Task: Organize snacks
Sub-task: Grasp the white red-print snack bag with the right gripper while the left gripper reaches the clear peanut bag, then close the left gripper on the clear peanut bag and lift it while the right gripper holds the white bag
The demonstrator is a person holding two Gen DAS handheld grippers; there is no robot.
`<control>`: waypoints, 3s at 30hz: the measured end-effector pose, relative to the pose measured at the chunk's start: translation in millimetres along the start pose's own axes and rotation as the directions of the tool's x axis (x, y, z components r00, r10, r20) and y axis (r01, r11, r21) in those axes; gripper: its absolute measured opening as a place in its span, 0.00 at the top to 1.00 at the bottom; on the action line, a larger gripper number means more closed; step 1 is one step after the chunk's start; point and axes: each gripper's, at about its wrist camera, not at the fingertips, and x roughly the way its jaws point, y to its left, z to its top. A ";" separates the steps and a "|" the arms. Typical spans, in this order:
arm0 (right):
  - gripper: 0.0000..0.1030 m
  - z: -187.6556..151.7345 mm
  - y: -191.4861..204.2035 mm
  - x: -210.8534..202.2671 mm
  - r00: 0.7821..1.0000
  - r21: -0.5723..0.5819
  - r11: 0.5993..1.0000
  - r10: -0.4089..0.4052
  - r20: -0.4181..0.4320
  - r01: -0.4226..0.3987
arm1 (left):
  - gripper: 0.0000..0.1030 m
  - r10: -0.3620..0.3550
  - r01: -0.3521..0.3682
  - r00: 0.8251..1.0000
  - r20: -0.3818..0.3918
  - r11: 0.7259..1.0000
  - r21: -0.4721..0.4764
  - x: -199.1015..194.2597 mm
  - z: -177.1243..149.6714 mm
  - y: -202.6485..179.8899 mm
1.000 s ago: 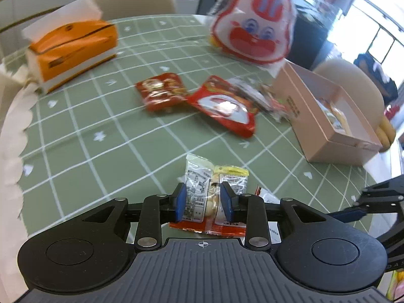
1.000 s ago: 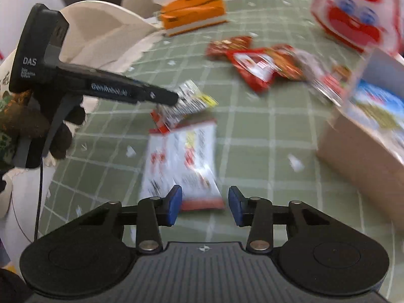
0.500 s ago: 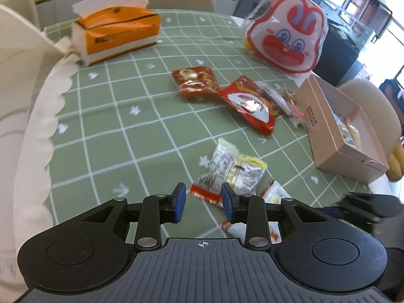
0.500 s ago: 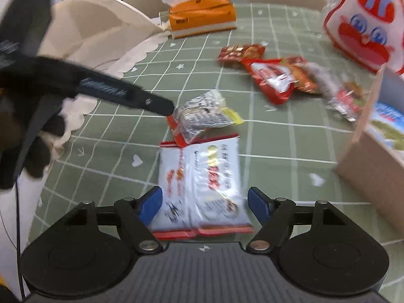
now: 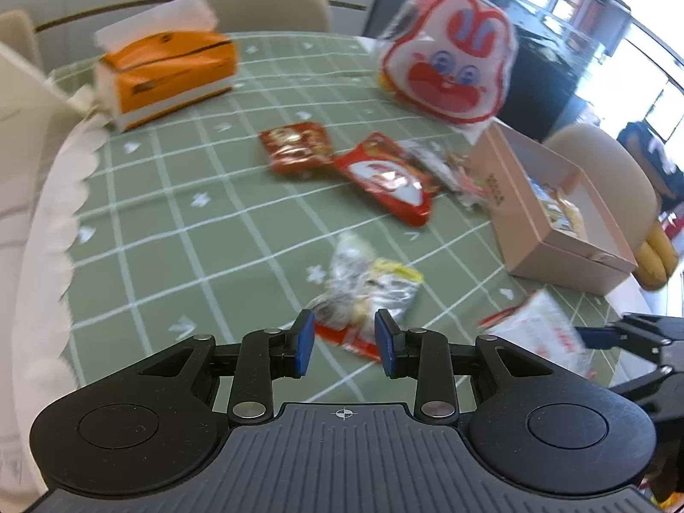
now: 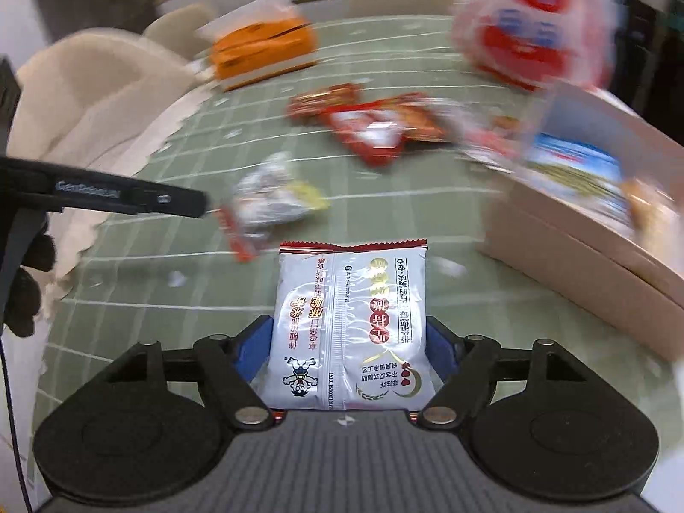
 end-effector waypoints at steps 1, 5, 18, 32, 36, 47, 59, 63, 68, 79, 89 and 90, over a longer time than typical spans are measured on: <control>0.27 -5.8 -10.9 -5.6 0.999 0.035 0.999 -0.037 0.015 0.037 | 0.66 -0.006 0.005 1.000 0.002 1.000 0.023 2.9 2.5 -5.2; 0.27 -26.9 -46.2 -12.2 0.980 0.132 0.973 -0.194 0.033 0.188 | 0.66 0.016 -0.015 1.000 -0.007 0.991 0.135 18.2 5.4 -30.1; 0.11 -61.1 -49.9 -4.2 0.959 0.148 0.960 -0.255 0.124 0.236 | 0.41 0.134 -0.111 0.990 -0.030 0.908 0.404 49.2 -9.4 -79.8; 0.03 -68.9 -49.8 -1.9 0.944 0.164 0.956 -0.273 0.184 0.245 | 0.34 0.102 -0.095 0.995 -0.010 0.951 0.294 41.2 -6.4 -53.6; 0.03 -69.0 -49.4 -1.7 0.944 0.164 0.956 -0.274 0.183 0.245 | 0.33 0.104 -0.087 0.994 -0.043 0.953 0.289 51.8 -0.5 -52.0; 0.03 -69.1 -49.6 -1.9 0.946 0.163 0.956 -0.270 0.181 0.242 | 0.29 0.032 -0.021 0.998 -0.057 0.983 0.184 76.1 20.8 -48.4; 0.00 -65.5 -53.6 -3.3 0.969 0.093 0.976 -0.207 0.136 0.196 | 0.39 -0.022 0.042 0.995 -0.099 0.977 0.208 69.0 12.9 -63.8; 0.00 -71.3 -50.8 -4.5 0.961 0.109 0.972 -0.225 0.161 0.209 | 0.39 -0.063 0.110 0.982 -0.176 0.955 0.274 58.1 -2.2 -83.8; 0.00 -73.2 -50.7 -5.4 0.958 0.113 0.971 -0.228 0.173 0.210 | 0.40 -0.061 0.116 0.984 -0.166 0.930 0.349 35.3 -24.5 -101.4; 0.00 -74.5 -50.4 -5.6 0.958 0.115 0.972 -0.223 0.181 0.205 | 0.40 -0.026 0.100 0.990 -0.139 0.824 0.558 35.4 -26.3 -120.6; 0.00 -73.6 -50.5 -5.9 0.960 0.113 0.972 -0.224 0.170 0.207 | 0.34 -0.040 0.107 0.986 -0.164 0.901 0.420 60.3 -20.7 -111.7; 0.02 -73.0 -50.4 -6.6 0.960 0.117 0.970 -0.228 0.164 0.211 | 0.34 -0.044 0.108 0.985 -0.165 0.908 0.404 58.2 -22.2 -112.3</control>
